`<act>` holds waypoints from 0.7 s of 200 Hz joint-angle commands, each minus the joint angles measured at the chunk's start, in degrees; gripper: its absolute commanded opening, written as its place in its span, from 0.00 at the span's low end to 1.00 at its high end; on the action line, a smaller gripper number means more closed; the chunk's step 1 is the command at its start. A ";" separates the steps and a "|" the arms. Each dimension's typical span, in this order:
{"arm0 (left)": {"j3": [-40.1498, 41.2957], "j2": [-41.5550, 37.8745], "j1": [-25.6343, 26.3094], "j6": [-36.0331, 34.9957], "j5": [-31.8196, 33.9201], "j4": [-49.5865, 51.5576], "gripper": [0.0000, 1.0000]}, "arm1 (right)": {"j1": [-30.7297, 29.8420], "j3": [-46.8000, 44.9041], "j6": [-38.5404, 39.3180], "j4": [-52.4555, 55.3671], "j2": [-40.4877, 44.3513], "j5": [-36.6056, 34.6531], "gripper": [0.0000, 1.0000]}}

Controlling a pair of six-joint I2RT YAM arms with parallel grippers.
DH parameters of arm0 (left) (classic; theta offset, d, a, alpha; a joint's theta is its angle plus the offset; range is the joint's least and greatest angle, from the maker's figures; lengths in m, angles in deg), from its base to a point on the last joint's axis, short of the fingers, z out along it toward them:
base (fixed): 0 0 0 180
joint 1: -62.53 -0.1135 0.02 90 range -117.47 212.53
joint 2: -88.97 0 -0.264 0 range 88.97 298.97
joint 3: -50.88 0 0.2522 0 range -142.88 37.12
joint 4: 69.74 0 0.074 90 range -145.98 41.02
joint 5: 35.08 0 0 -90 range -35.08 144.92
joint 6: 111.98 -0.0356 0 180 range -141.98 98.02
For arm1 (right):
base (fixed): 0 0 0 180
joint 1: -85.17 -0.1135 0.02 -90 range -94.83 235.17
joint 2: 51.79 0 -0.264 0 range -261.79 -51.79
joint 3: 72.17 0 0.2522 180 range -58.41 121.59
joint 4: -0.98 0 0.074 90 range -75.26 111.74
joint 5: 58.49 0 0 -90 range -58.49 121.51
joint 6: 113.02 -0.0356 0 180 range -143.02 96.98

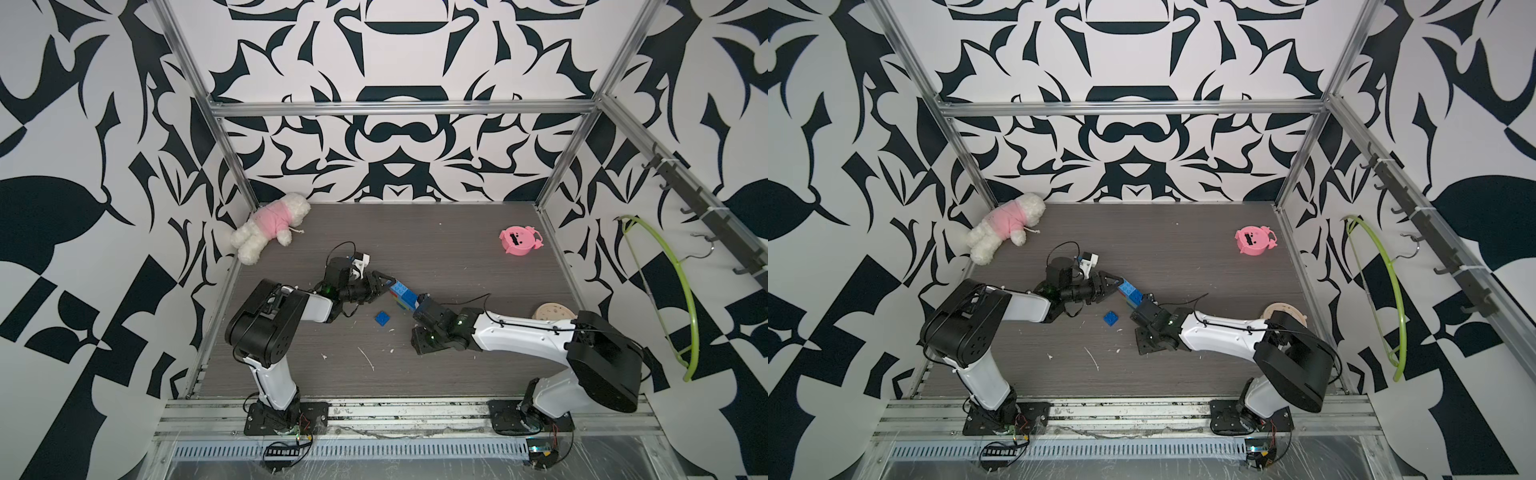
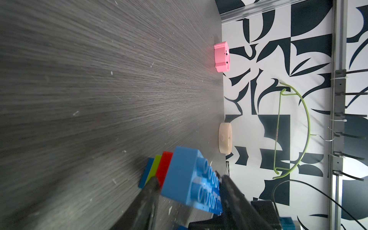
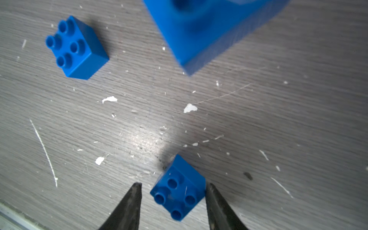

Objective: Assemble a heart with lego
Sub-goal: Pick up the lego brick from the center of the board.

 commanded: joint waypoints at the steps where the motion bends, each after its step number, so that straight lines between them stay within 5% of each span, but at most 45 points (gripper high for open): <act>1: 0.61 0.42 -0.15 -1.06 -0.89 -0.27 0.52 | -0.32 1.68 0.06 -1.51 -1.70 1.52 0.53; 79: 0.76 0.50 -0.21 -1.13 -0.90 -0.16 0.52 | -1.02 8.23 5.50 1.78 -6.95 3.77 0.54; 140: 1.00 0.13 -0.21 -1.57 -0.80 0.43 0.52 | -3.10 8.49 5.81 6.06 -6.66 -1.49 0.54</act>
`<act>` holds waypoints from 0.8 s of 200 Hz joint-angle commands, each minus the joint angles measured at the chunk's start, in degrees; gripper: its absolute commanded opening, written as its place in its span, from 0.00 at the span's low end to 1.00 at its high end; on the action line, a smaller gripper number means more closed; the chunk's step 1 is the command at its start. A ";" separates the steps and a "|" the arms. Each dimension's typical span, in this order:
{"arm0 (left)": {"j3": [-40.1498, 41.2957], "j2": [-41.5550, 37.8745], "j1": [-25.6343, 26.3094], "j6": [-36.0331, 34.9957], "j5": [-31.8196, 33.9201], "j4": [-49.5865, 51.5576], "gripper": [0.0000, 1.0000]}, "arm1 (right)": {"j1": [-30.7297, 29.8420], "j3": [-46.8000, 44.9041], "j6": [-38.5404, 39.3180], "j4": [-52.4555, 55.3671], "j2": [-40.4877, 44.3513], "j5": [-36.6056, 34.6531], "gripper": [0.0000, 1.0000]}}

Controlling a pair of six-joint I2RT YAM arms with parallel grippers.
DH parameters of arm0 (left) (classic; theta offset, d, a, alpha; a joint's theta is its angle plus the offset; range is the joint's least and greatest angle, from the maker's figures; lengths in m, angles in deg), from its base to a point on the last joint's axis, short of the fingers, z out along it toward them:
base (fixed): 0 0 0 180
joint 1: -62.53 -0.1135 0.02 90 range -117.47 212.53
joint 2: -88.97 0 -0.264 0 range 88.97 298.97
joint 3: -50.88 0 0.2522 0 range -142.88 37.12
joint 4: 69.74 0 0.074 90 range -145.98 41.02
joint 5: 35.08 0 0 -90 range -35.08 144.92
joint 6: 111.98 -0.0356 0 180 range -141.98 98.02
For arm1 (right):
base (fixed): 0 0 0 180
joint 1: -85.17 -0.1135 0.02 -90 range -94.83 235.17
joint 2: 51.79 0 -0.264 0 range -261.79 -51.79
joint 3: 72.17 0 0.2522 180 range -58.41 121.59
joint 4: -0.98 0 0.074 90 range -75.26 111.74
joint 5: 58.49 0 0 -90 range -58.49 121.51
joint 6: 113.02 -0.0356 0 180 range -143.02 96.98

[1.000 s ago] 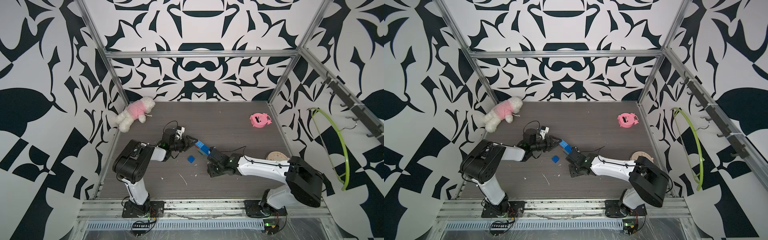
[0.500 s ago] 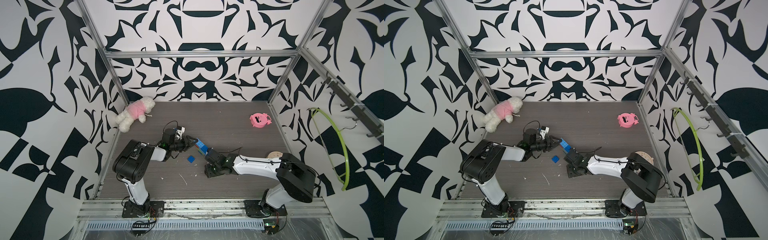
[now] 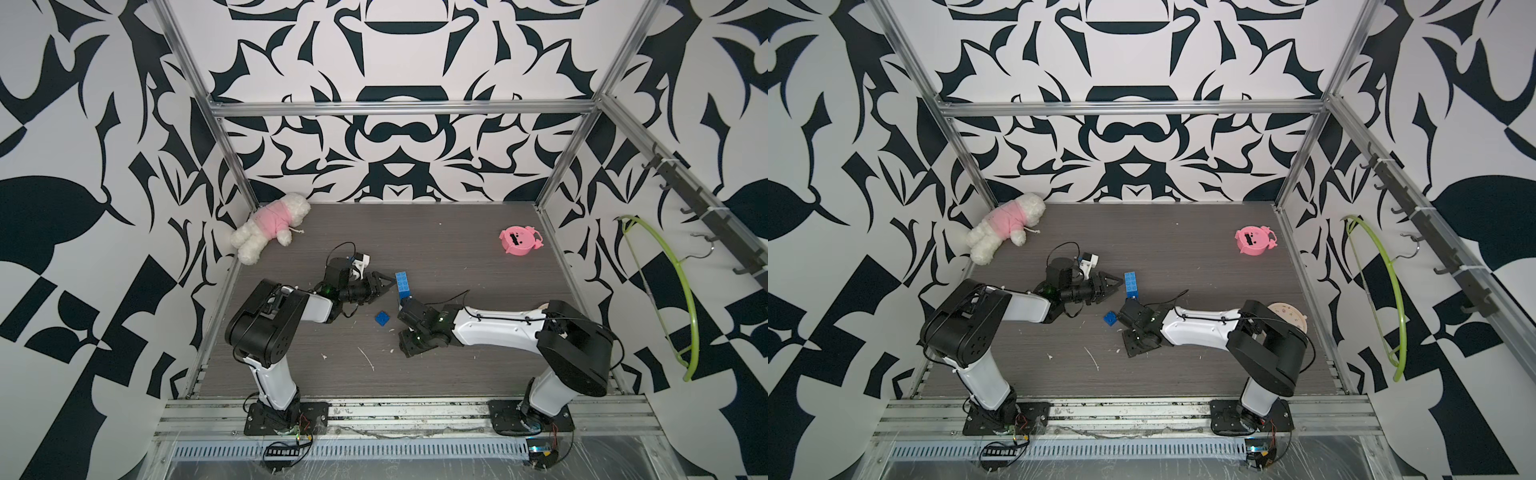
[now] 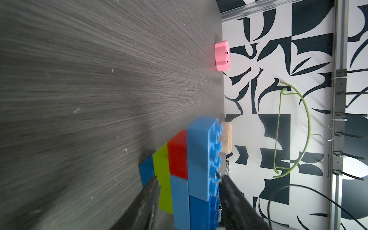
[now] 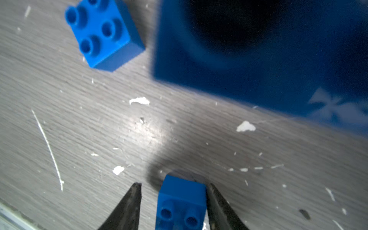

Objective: Assemble a heart with lego
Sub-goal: Pick up the lego brick from the center of the board.

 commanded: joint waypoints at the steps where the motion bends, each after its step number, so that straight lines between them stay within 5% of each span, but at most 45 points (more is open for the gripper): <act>1: 0.82 0.14 -0.18 -1.34 -0.67 0.33 0.52 | -0.52 1.56 1.33 4.08 1.34 -3.14 0.54; 52: 0.95 0.85 -0.15 -0.85 -0.71 -0.72 0.52 | -1.32 1.45 1.94 5.75 3.03 -5.20 0.49; 160: 1.35 0.82 -0.20 -0.69 -0.76 -0.98 0.52 | -2.56 2.28 3.08 4.50 2.59 -4.69 0.22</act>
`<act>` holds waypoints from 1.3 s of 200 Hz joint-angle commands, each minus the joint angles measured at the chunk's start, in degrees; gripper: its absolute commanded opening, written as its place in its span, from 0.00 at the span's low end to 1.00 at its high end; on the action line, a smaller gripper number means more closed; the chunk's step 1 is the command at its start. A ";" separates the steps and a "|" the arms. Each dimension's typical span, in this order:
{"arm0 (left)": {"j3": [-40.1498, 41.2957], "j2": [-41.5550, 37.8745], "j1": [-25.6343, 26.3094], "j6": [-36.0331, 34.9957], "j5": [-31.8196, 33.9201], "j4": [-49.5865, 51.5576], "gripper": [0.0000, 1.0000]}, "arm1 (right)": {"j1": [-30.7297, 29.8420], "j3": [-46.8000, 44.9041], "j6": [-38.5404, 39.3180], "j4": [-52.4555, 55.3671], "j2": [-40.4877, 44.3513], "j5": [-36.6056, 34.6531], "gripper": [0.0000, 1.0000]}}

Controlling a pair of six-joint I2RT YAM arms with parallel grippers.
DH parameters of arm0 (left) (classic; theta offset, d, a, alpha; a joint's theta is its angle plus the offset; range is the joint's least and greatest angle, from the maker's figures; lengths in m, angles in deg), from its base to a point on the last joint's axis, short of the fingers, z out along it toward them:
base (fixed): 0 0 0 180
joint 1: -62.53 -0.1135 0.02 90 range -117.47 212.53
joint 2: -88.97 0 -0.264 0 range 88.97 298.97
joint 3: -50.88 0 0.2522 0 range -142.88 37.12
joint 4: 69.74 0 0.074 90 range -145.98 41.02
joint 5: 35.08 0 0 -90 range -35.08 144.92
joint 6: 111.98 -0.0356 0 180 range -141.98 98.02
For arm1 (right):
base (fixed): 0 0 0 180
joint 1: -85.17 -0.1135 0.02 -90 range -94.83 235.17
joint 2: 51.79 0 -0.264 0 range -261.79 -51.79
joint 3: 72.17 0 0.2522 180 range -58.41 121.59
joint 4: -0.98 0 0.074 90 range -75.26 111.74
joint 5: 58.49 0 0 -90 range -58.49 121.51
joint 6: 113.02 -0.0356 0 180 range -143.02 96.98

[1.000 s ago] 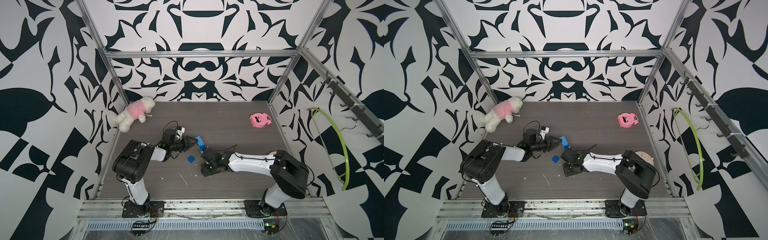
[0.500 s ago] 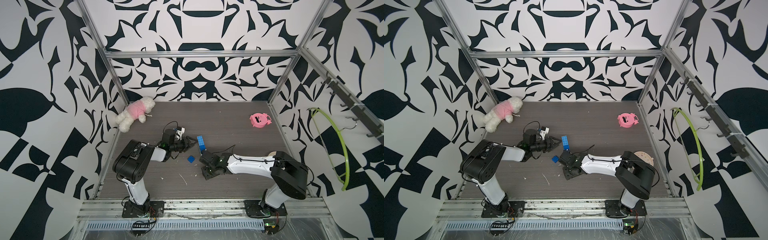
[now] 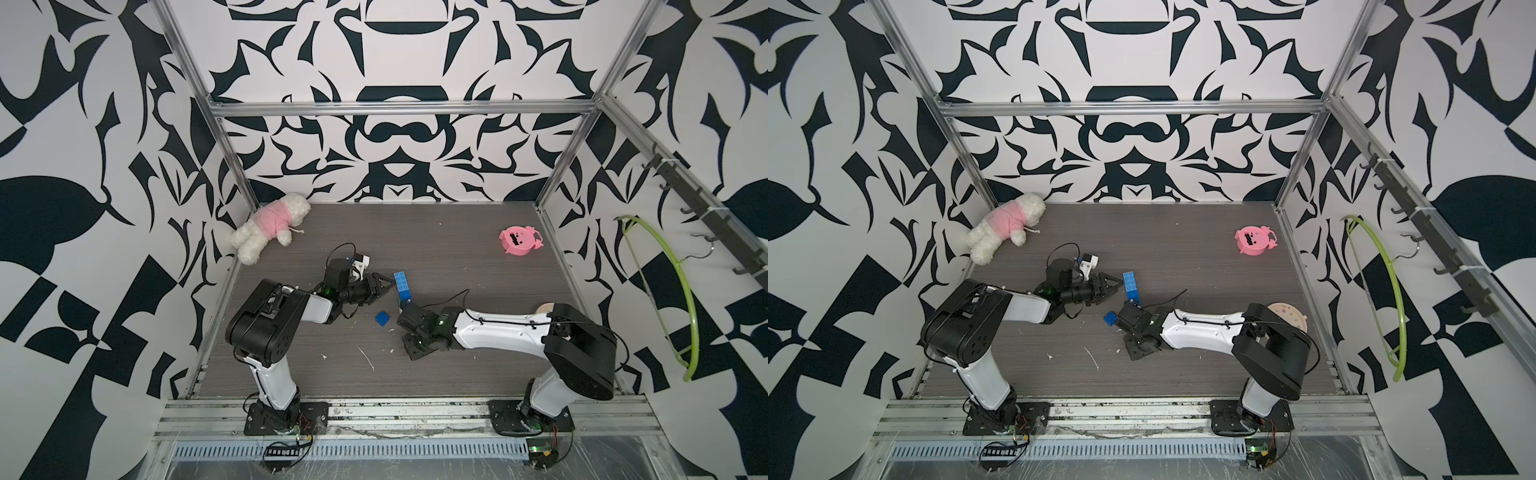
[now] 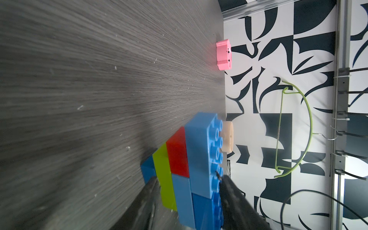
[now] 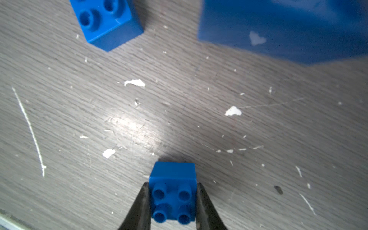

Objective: Assemble a heart with lego
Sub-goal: Pick up the lego brick from the center of the board, then assemble the lego brick with the lego brick.

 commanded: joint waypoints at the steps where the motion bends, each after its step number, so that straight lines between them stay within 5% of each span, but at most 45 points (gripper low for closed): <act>1: 0.85 0.64 -0.22 -0.49 -0.76 -0.74 0.52 | -0.53 1.61 0.76 0.53 1.19 -0.95 0.21; 83: -2.70 0.53 -1.49 0.01 -0.41 0.75 0.54 | 2.11 0.50 3.26 -1.93 11.48 2.64 0.20; 147: -2.45 -1.85 -4.36 1.27 1.18 1.62 0.55 | 2.81 6.11 3.67 -2.89 4.12 2.24 0.21; 260: 0.13 -4.72 -4.38 0.40 2.14 2.55 0.55 | 9.20 4.77 6.54 -2.72 5.50 0.20 0.21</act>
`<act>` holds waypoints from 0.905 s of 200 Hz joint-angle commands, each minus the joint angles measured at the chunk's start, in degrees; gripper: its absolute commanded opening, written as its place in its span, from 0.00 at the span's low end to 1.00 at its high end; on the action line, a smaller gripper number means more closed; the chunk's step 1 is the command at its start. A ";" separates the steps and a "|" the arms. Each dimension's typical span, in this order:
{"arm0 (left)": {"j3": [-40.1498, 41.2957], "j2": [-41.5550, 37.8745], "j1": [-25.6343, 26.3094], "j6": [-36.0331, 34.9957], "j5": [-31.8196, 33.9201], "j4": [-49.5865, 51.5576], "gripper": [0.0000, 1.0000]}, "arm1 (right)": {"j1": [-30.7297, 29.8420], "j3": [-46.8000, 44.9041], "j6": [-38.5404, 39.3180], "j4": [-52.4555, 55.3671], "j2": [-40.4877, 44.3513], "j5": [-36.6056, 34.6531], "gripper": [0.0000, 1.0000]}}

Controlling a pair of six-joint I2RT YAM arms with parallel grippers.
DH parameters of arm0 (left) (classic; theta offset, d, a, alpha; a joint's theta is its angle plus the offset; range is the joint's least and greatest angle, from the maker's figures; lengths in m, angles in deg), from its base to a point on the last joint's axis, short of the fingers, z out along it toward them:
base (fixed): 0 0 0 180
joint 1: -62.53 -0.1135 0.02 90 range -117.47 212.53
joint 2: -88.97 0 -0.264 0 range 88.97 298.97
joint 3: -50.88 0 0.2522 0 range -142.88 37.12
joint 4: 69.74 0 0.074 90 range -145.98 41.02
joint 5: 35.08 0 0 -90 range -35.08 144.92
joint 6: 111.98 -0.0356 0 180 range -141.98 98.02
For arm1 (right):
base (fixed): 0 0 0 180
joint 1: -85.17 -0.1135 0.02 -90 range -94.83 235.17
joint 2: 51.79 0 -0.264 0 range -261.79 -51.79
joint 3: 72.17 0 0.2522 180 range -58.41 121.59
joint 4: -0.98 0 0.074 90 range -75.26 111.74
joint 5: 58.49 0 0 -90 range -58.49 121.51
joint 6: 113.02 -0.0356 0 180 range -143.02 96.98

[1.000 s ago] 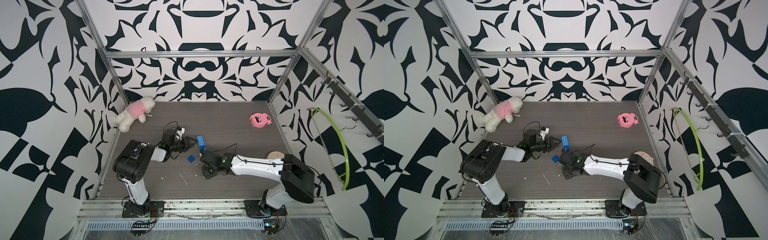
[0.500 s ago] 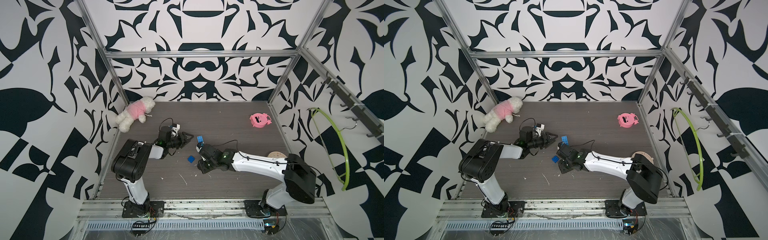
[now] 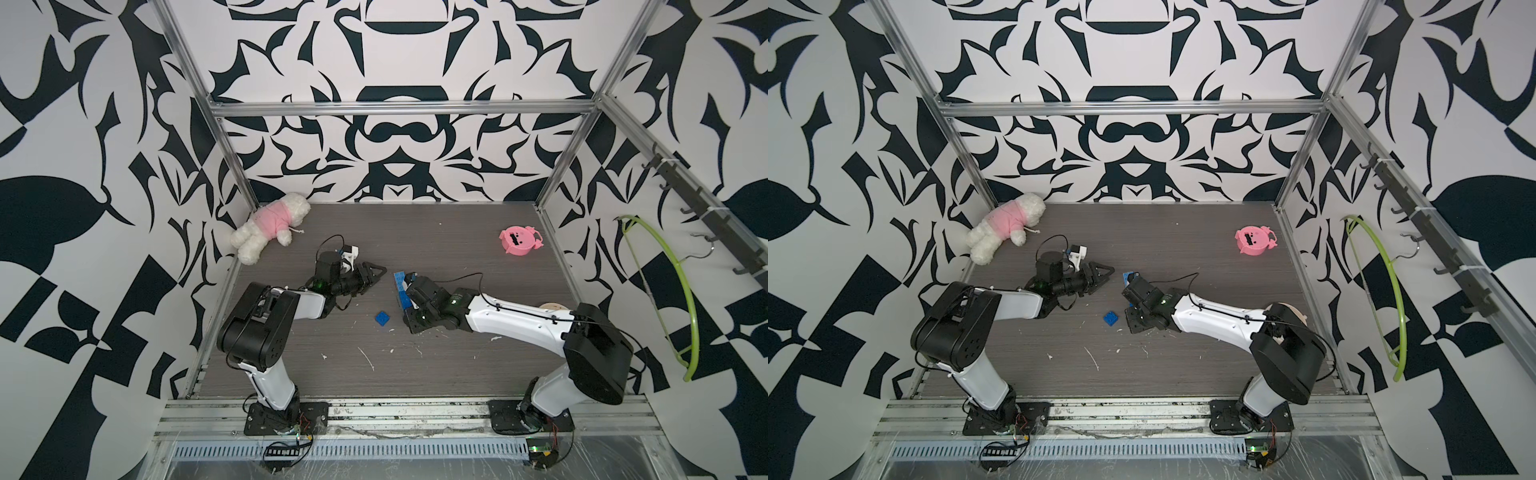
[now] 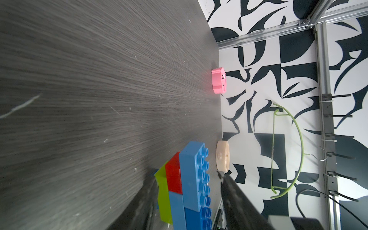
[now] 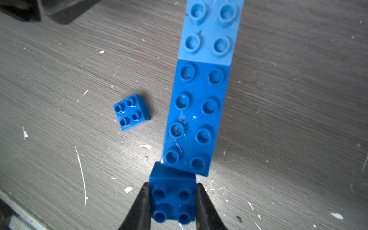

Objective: Assemble a heart with lego
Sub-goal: Assemble the lego brick with the lego brick.

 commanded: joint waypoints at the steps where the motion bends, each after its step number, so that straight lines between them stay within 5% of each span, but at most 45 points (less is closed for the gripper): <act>1: 1.46 -1.81 -0.13 -0.72 0.22 1.07 0.55 | 0.93 0.41 1.25 -0.14 1.60 -0.63 0.21; 181: -1.07 0.41 -0.25 -1.54 -1.34 2.06 0.59 | 10.19 -1.21 5.17 -0.88 3.05 1.16 0.23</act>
